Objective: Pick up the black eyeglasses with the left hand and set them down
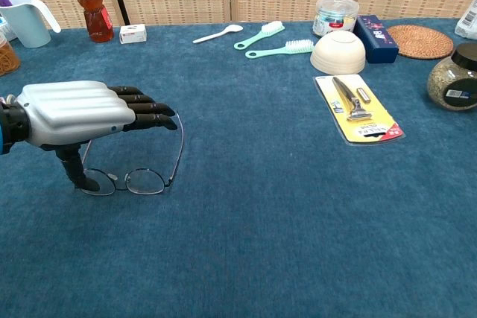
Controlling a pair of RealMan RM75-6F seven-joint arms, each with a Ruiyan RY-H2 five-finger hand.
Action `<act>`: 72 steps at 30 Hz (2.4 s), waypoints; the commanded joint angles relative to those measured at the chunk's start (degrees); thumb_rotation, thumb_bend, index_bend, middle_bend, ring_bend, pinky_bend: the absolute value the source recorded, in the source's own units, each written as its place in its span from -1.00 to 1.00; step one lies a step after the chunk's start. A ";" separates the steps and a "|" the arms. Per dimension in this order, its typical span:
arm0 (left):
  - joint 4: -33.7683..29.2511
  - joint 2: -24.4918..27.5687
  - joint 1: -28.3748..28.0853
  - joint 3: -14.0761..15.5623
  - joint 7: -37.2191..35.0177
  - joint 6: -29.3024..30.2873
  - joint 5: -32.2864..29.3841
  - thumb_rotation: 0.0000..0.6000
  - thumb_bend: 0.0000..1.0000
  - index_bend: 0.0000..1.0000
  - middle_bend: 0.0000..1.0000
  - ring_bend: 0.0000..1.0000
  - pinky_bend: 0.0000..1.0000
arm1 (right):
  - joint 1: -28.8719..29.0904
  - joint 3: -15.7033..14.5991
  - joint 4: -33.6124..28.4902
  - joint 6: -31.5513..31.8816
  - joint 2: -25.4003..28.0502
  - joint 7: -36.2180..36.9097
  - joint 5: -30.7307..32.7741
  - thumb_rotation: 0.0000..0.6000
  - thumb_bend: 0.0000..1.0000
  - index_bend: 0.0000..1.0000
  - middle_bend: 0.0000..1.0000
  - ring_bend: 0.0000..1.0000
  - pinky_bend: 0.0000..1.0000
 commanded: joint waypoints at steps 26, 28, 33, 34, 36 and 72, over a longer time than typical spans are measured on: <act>2.44 -4.65 -7.72 1.23 10.52 -1.10 -9.43 1.00 -0.88 -0.64 -1.00 -1.00 -1.00 | -1.29 0.04 1.74 1.40 0.31 3.32 -0.09 1.00 -0.92 -0.67 -0.89 -0.80 -0.53; 2.76 -4.71 -8.70 1.33 11.22 -1.57 -9.35 1.00 -0.88 -0.64 -1.00 -1.00 -1.00 | -1.34 0.08 1.84 1.37 0.39 3.45 0.01 1.00 -0.92 -0.67 -0.89 -0.80 -0.53; 3.42 -4.61 -10.31 1.90 11.76 -2.41 -9.54 1.00 -0.88 -0.68 -1.00 -1.00 -1.00 | -1.55 0.09 1.92 1.53 0.51 3.63 0.11 1.00 -0.92 -0.67 -0.89 -0.80 -0.53; 3.34 -4.57 -10.51 1.89 11.57 -2.65 -9.79 1.00 -0.88 -0.68 -1.00 -1.00 -1.00 | -1.62 0.08 1.94 1.59 0.52 3.66 0.17 1.00 -0.92 -0.67 -0.89 -0.80 -0.53; 3.15 -4.31 -11.18 2.04 11.27 -3.29 -10.49 1.00 -0.88 -0.68 -1.00 -1.00 -1.00 | -1.74 0.10 2.01 1.71 0.50 3.74 0.20 1.00 -0.92 -0.67 -0.89 -0.80 -0.53; 2.76 -5.30 -15.86 7.00 14.22 -0.49 -14.54 1.00 -0.88 -0.50 -1.00 -1.00 -1.00 | -2.49 0.35 2.19 2.42 0.66 4.36 0.11 1.00 -0.92 -0.66 -0.89 -0.80 -0.53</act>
